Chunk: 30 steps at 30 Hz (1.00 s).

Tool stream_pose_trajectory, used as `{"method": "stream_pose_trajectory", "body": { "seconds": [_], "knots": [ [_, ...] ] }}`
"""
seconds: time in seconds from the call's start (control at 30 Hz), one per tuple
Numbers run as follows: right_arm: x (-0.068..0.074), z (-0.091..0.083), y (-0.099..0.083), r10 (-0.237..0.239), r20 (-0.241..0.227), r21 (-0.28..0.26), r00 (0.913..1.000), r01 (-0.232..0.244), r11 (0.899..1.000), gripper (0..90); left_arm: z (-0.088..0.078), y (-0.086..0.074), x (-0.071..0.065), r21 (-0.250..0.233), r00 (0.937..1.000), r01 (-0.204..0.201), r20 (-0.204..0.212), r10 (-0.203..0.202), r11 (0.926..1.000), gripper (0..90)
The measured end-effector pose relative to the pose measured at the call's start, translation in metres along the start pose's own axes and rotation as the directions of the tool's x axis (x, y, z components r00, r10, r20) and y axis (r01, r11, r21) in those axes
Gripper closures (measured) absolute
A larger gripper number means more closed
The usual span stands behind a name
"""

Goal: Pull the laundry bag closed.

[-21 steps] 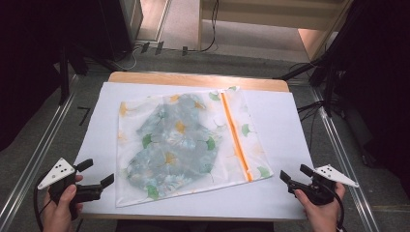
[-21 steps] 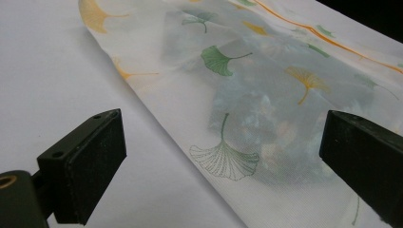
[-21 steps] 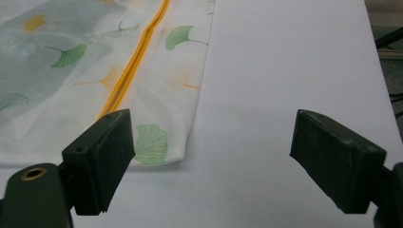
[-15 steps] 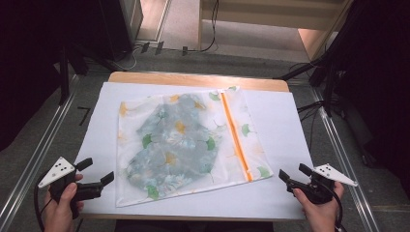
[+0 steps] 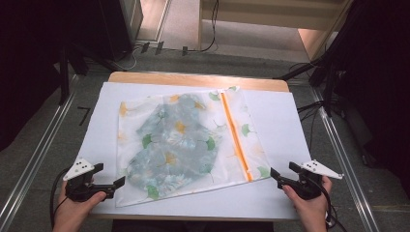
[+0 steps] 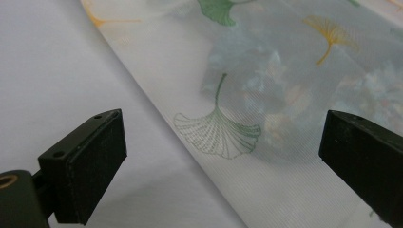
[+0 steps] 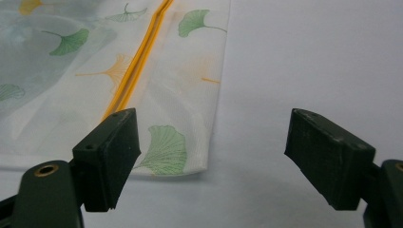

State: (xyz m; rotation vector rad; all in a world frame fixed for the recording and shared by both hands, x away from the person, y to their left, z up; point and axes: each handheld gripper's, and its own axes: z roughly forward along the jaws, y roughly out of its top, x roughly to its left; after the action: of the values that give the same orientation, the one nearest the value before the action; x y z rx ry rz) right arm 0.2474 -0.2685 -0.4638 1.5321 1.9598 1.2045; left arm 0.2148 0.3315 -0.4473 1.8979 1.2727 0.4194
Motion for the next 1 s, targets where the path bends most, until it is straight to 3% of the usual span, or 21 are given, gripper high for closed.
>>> {"method": "stream_pose_trajectory", "body": {
  "seconds": [0.03, 0.23, 0.33, 0.37, 0.43, 0.47, 0.57, 0.67, 0.7, 0.73, 0.77, 0.83, 0.87, 1.0],
  "knots": [
    [0.001, 0.002, 0.0, 0.001, 0.001, 0.012, 1.0, -0.001, 1.0, 19.2, 0.004, -0.001, -0.003, 0.033, 0.9999, -0.004, 0.01, 0.003, 0.9994, 2.0],
    [0.001, 0.016, -0.001, 0.003, 0.041, 0.063, 0.9991, -0.006, 0.998, 19.1, 0.013, -0.002, -0.009, 0.104, 0.999, -0.009, 0.045, 0.004, 0.9945, 2.0],
    [0.001, 0.02, -0.002, 0.013, 0.046, 0.078, 0.9988, -0.016, 0.997, 19.1, 0.016, -0.003, -0.013, 0.126, 0.9999, -0.008, 0.01, 0.007, 0.992, 3.4],
    [0.001, 0.022, -0.003, 0.005, 0.047, 0.088, 0.9989, -0.009, 0.996, 19.1, 0.021, -0.004, -0.014, 0.15, 0.9997, -0.001, -0.025, 0.005, 0.9887, 5.4],
    [0.002, 0.023, -0.004, -0.002, 0.048, 0.098, 0.9988, -0.003, 0.995, 19.8, 0.021, -0.003, -0.015, 0.146, 0.9995, -0.001, -0.032, 0.005, 0.9894, 5.5],
    [0.003, 0.026, -0.006, -0.015, 0.037, 0.112, 0.9992, 0.011, 0.994, 30.5, 0.021, -0.003, -0.015, 0.144, 0.9996, 0.002, -0.029, 0.002, 0.9895, 8.6],
    [0.004, 0.026, -0.006, -0.015, 0.072, 0.121, 0.9973, 0.007, 0.993, 37.9, 0.022, -0.003, -0.019, 0.145, 0.9984, -0.017, -0.05, 0.025, 0.9892, 11.8],
    [0.003, 0.027, -0.007, -0.009, 0.062, 0.123, 0.998, 0.001, 0.992, 41.3, 0.023, -0.004, -0.022, 0.143, 0.9969, -0.037, -0.064, 0.047, 0.989, 15.2],
    [0.004, 0.027, -0.007, -0.013, 0.057, 0.125, 0.9983, 0.005, 0.992, 50.4, 0.023, -0.004, -0.024, 0.15, 0.9943, -0.061, -0.078, 0.073, 0.9868, 19.2],
    [0.004, 0.027, -0.007, -0.013, 0.057, 0.125, 0.9983, 0.005, 0.992, 50.4, 0.023, -0.004, -0.024, 0.15, 0.9943, -0.061, -0.078, 0.073, 0.9868, 23.4],
    [0.005, 0.026, -0.007, -0.013, 0.031, 0.13, 0.9994, 0.009, 0.991, 63.6, 0.022, -0.005, -0.025, 0.152, 0.9903, -0.078, -0.102, 0.094, 0.9853, 27.9],
    [0.005, 0.027, -0.008, -0.02, 0.009, 0.132, 0.9998, 0.019, 0.991, 67.4, 0.022, -0.005, -0.027, 0.158, 0.9851, -0.091, -0.131, 0.112, 0.9832, 30.9],
    [0.007, 0.027, -0.008, -0.035, -0.011, 0.14, 0.9993, 0.036, 0.989, 75.1, 0.022, -0.005, -0.027, 0.159, 0.9836, -0.09, -0.141, 0.113, 0.9832, 39.4],
    [0.008, 0.028, -0.007, -0.04, -0.019, 0.155, 0.999, 0.042, 0.987, 83.2, 0.019, -0.004, -0.025, 0.151, 0.9836, -0.099, -0.135, 0.12, 0.9836, 59.7]
  ]
}}
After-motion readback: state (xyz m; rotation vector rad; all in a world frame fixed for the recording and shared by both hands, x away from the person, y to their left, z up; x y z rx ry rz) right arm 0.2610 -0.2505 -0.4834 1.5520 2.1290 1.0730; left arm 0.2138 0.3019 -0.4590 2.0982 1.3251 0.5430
